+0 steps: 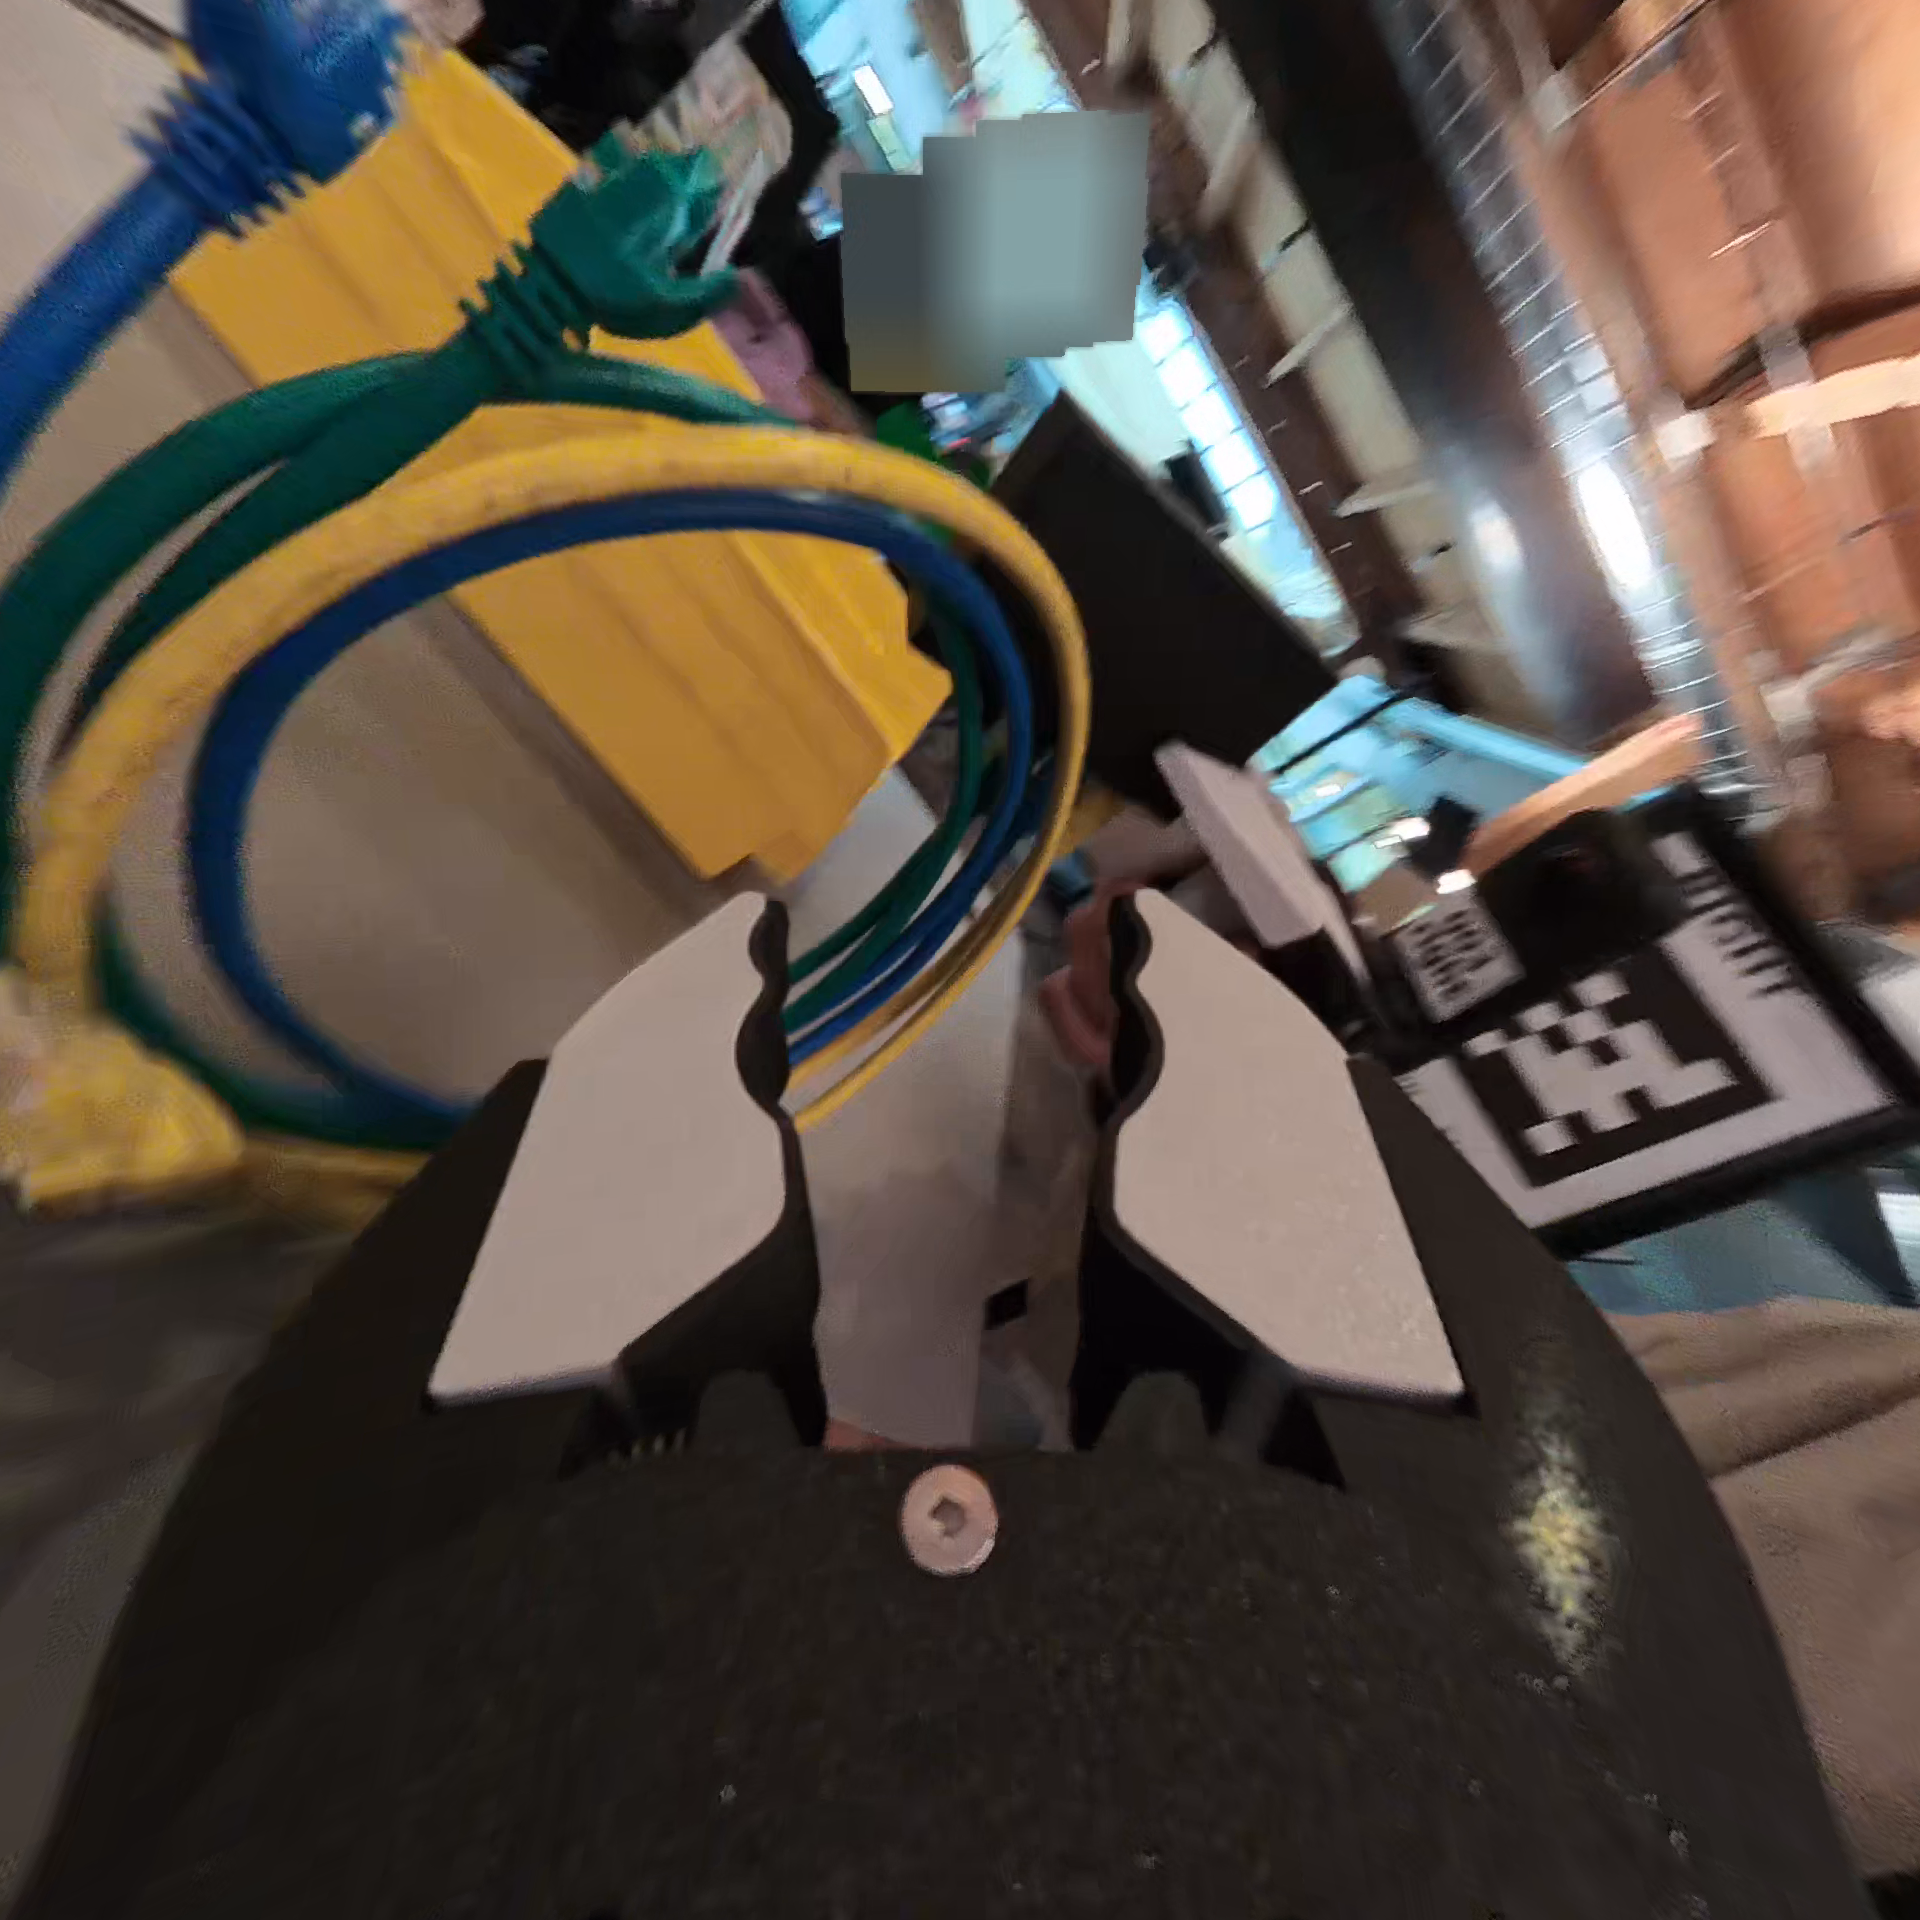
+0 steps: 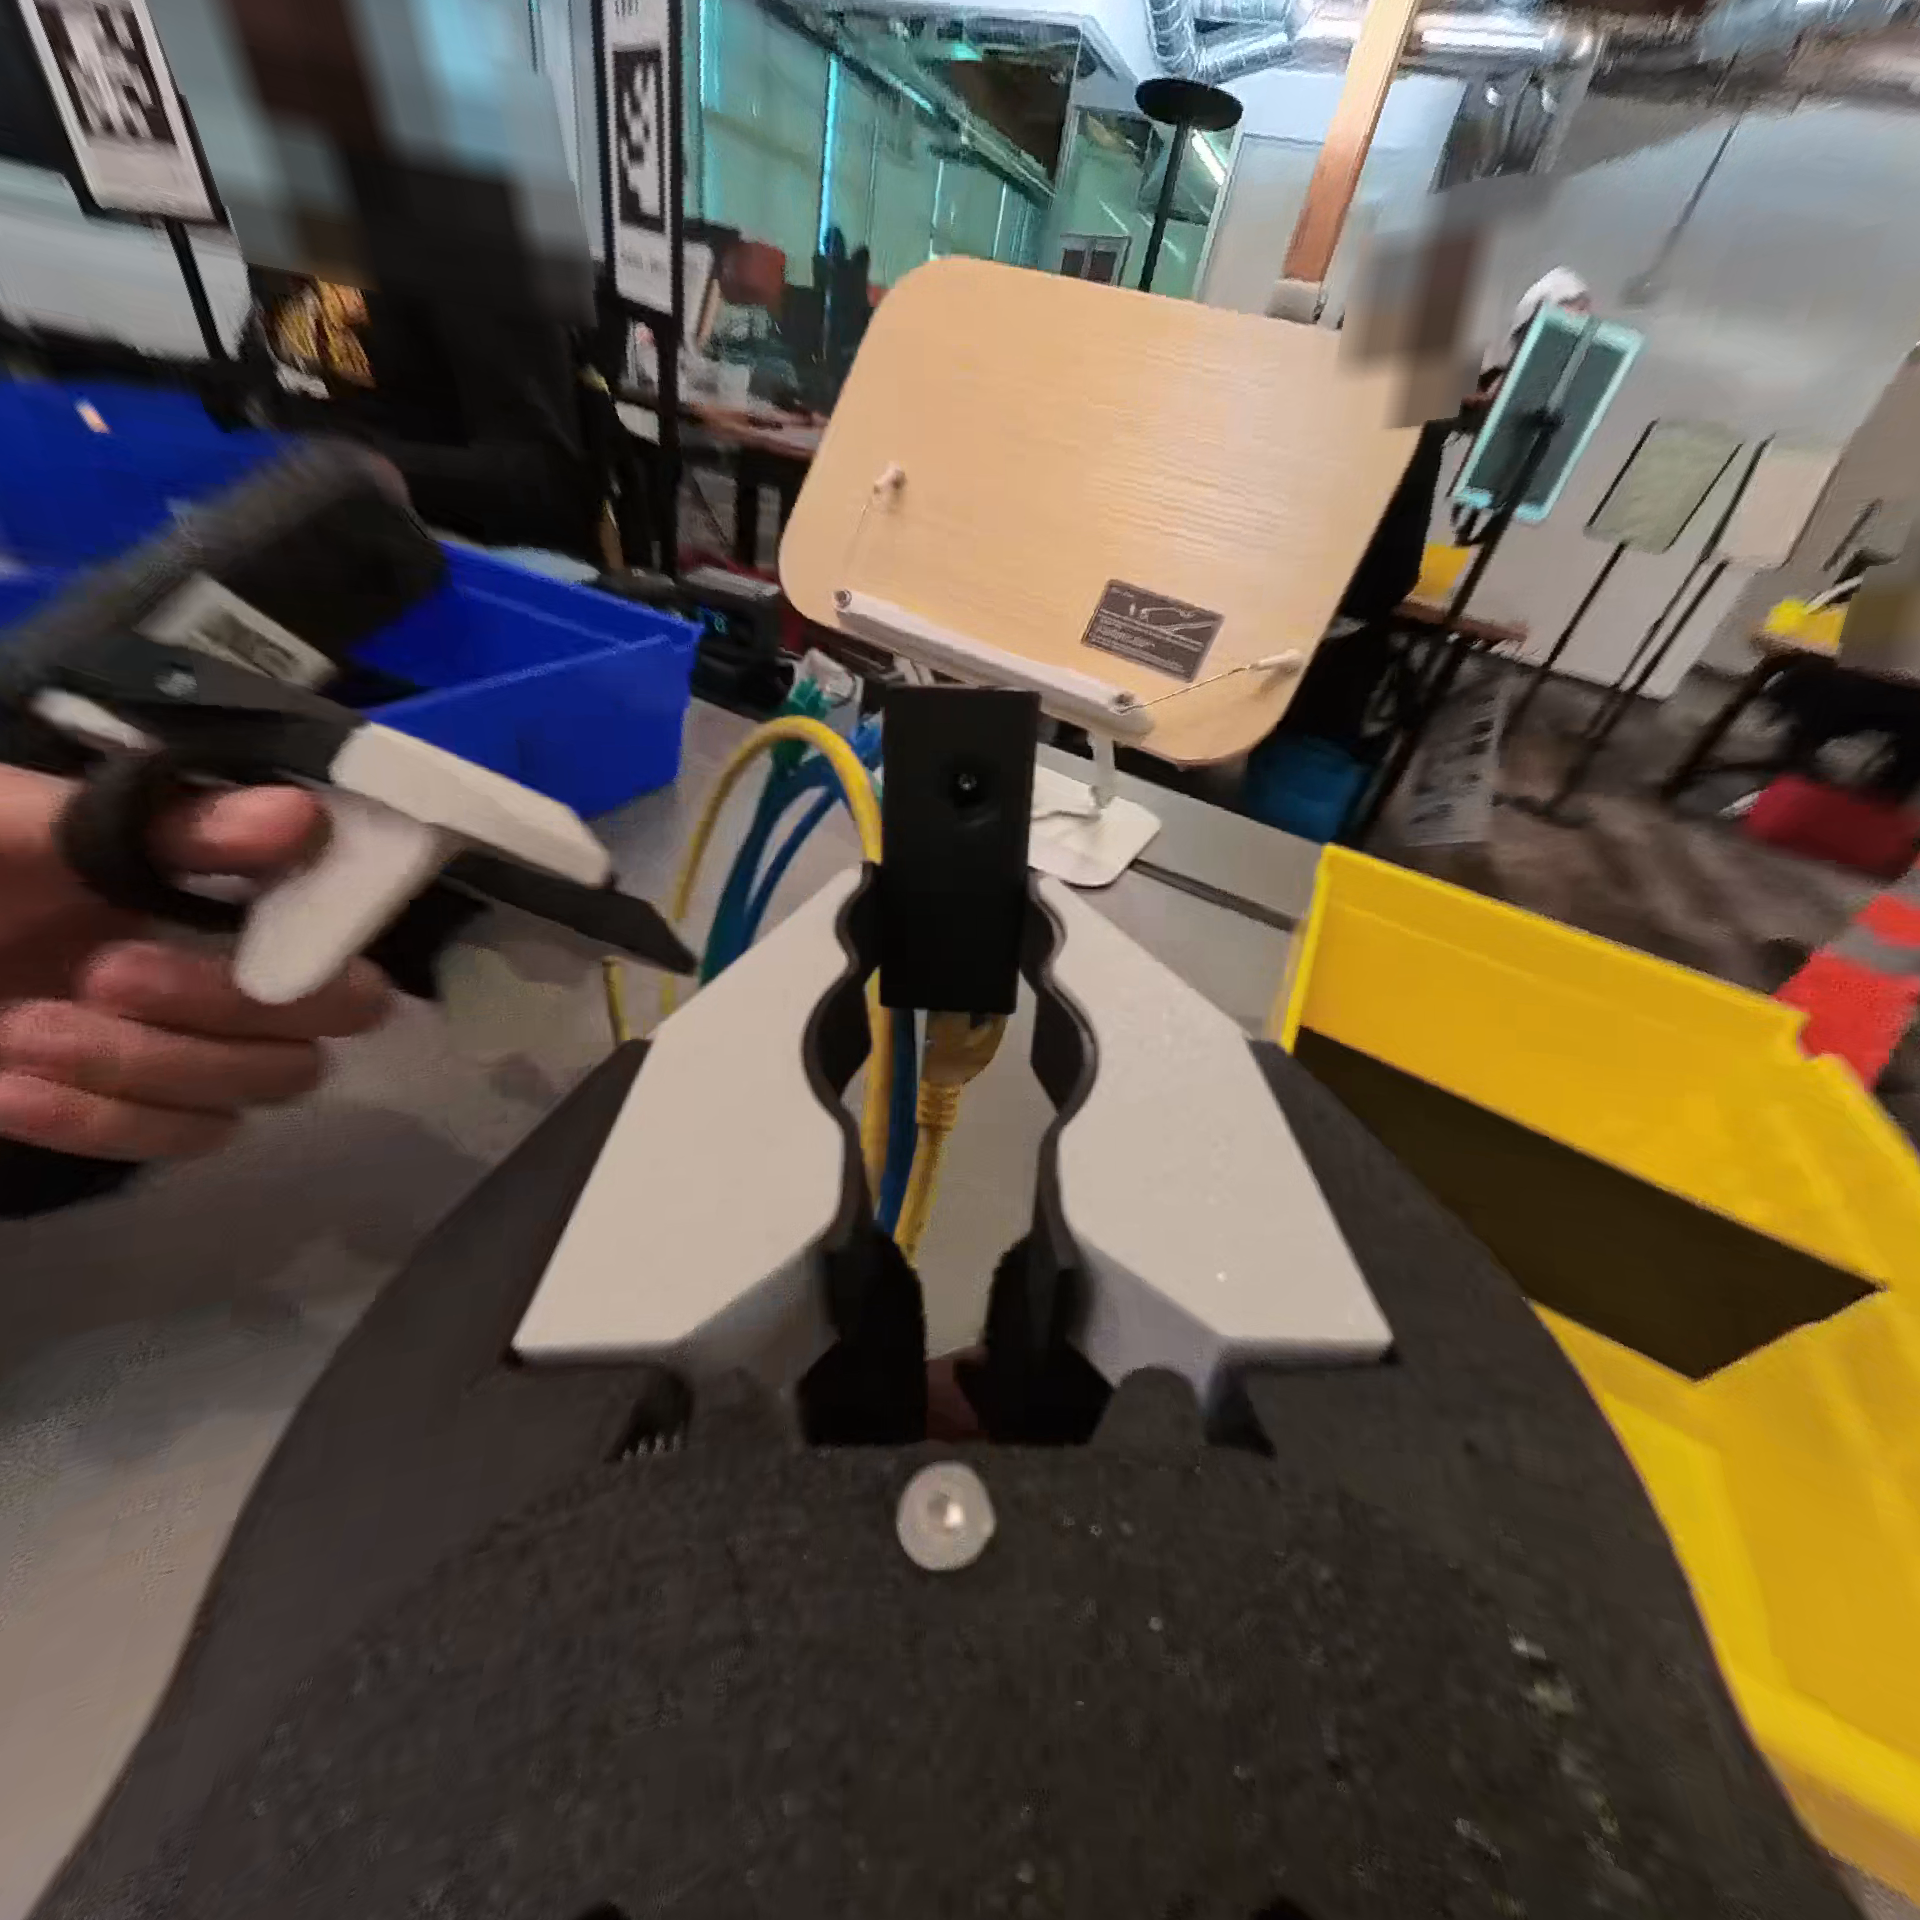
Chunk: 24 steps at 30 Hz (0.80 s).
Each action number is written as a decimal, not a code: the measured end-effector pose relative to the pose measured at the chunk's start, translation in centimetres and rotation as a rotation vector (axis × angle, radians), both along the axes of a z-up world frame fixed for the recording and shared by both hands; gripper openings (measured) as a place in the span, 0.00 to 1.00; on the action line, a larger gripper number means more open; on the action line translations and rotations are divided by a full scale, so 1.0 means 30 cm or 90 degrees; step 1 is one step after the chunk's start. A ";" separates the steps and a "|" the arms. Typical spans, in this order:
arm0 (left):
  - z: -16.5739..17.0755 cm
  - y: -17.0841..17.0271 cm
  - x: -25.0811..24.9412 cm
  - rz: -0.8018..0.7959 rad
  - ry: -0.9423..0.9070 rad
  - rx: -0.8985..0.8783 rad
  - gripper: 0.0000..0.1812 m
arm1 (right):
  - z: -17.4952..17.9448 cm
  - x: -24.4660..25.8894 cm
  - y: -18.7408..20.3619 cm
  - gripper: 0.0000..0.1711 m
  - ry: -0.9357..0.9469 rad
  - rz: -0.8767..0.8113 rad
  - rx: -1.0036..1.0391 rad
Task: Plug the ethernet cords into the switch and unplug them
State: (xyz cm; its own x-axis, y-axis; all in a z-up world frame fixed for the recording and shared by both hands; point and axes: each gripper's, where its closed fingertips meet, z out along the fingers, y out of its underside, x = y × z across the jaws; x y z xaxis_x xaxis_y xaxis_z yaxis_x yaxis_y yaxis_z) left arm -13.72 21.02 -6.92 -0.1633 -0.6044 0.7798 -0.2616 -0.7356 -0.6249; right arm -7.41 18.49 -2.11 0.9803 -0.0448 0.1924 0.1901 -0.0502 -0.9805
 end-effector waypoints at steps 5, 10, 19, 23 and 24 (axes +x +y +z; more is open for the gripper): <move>0.040 -0.032 -0.154 0.093 0.020 0.149 0.37 | 0.017 -0.165 0.046 0.15 -0.214 -0.013 -0.012; 0.143 -0.045 -0.235 0.107 -0.026 0.075 0.40 | -0.049 -0.357 0.096 0.15 -0.469 -0.020 -0.034; -0.056 0.022 -0.259 0.064 0.037 -0.151 0.25 | -0.247 -0.471 0.119 0.16 -0.575 0.042 -0.100; -0.130 0.051 -0.267 0.058 0.069 -0.142 0.17 | -0.341 -0.539 0.026 0.24 -0.373 0.262 -0.156; -0.132 0.056 -0.269 0.055 0.071 -0.142 0.17 | -0.341 -0.536 -0.006 0.26 -0.295 0.305 -0.169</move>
